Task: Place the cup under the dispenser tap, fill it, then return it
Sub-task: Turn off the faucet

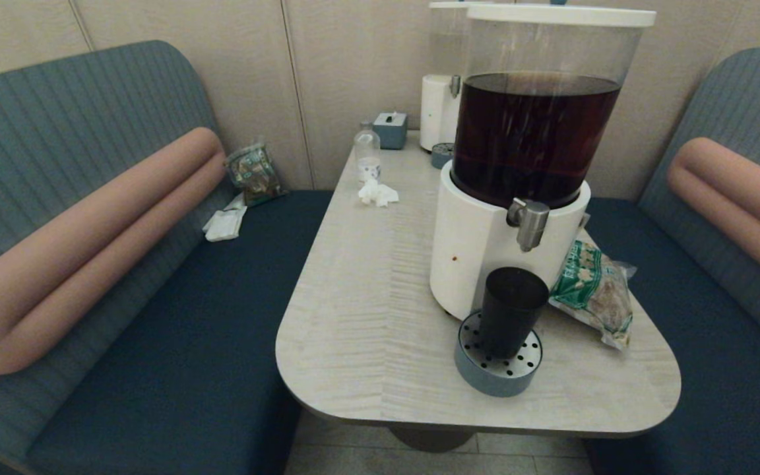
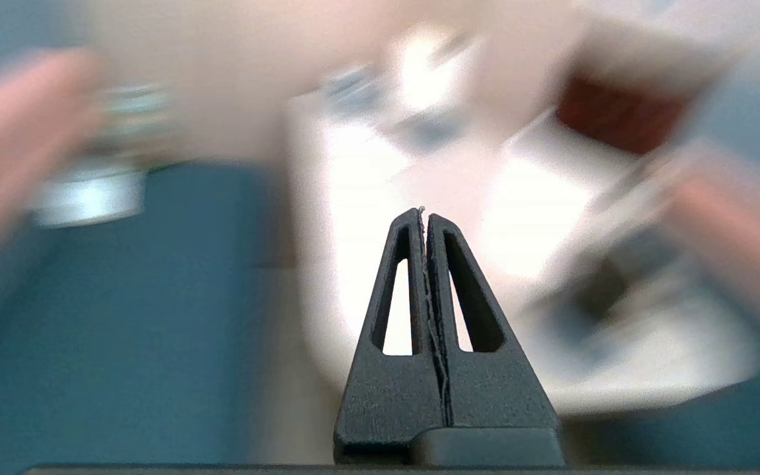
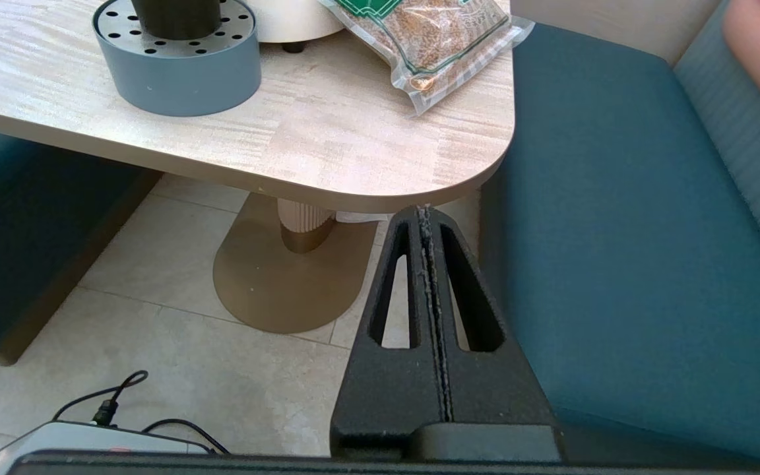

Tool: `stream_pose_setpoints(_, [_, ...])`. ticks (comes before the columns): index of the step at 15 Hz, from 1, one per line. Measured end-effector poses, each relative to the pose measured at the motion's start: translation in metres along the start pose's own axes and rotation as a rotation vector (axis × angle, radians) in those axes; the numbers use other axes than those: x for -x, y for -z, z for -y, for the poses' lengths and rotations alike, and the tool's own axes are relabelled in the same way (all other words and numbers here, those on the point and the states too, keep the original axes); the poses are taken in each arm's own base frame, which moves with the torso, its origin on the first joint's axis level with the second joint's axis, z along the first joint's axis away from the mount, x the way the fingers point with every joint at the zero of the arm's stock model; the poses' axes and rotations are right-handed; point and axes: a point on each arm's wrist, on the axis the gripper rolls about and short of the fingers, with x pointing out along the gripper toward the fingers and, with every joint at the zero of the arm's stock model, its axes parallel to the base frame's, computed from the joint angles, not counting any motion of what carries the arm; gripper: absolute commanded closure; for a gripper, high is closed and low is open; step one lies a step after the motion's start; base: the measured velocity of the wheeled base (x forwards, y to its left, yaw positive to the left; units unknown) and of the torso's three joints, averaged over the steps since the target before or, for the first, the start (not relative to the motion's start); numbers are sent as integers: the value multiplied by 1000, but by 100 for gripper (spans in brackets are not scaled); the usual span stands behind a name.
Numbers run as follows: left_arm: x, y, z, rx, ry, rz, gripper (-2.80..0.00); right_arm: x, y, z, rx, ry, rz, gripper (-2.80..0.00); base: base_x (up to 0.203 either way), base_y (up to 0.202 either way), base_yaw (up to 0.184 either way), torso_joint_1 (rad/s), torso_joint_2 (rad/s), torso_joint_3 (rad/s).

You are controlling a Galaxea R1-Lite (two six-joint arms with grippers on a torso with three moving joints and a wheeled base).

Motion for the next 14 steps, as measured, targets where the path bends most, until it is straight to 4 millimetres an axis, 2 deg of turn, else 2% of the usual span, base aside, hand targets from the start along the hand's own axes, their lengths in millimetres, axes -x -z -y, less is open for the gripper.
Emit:
stream_pose_setpoints(2, [-58, -41, 1, 230, 123, -7, 0, 0, 0, 0, 0, 0, 0, 0, 0, 0, 0, 0, 0, 0])
stream_pose_setpoints(3, [-90, -48, -3, 328, 175, -16, 0, 0, 0, 0, 1, 0, 0, 0, 0, 0, 0, 0, 0, 0])
stream_pose_setpoints(4, [-127, -45, -10, 419, 230, -37, 0, 0, 0, 0, 0, 0, 0, 0, 0, 0, 0, 0, 0, 0])
stream_pose_setpoints(6, [-196, -17, -28, 553, 327, -79, 0, 0, 0, 0, 0, 0, 0, 0, 0, 0, 0, 0, 0, 0])
stream_pose_setpoints(8, [-250, 27, -45, 677, 409, -129, 0, 0, 0, 0, 1, -1, 0, 0, 0, 0, 0, 0, 0, 0])
stream_pose_setpoints(10, [-280, 66, -48, 844, 502, -187, 0, 0, 0, 0, 0, 0, 0, 0, 0, 0, 0, 0, 0, 0])
stream_pose_setpoints(12, [-295, 84, -39, 1041, 598, -244, 0, 0, 0, 0, 0, 0, 0, 0, 0, 0, 0, 0, 0, 0])
stream_pose_setpoints(14, [-308, 100, -27, 1203, 653, -373, 0, 0, 0, 0, 0, 0, 0, 0, 0, 0, 0, 0, 0, 0])
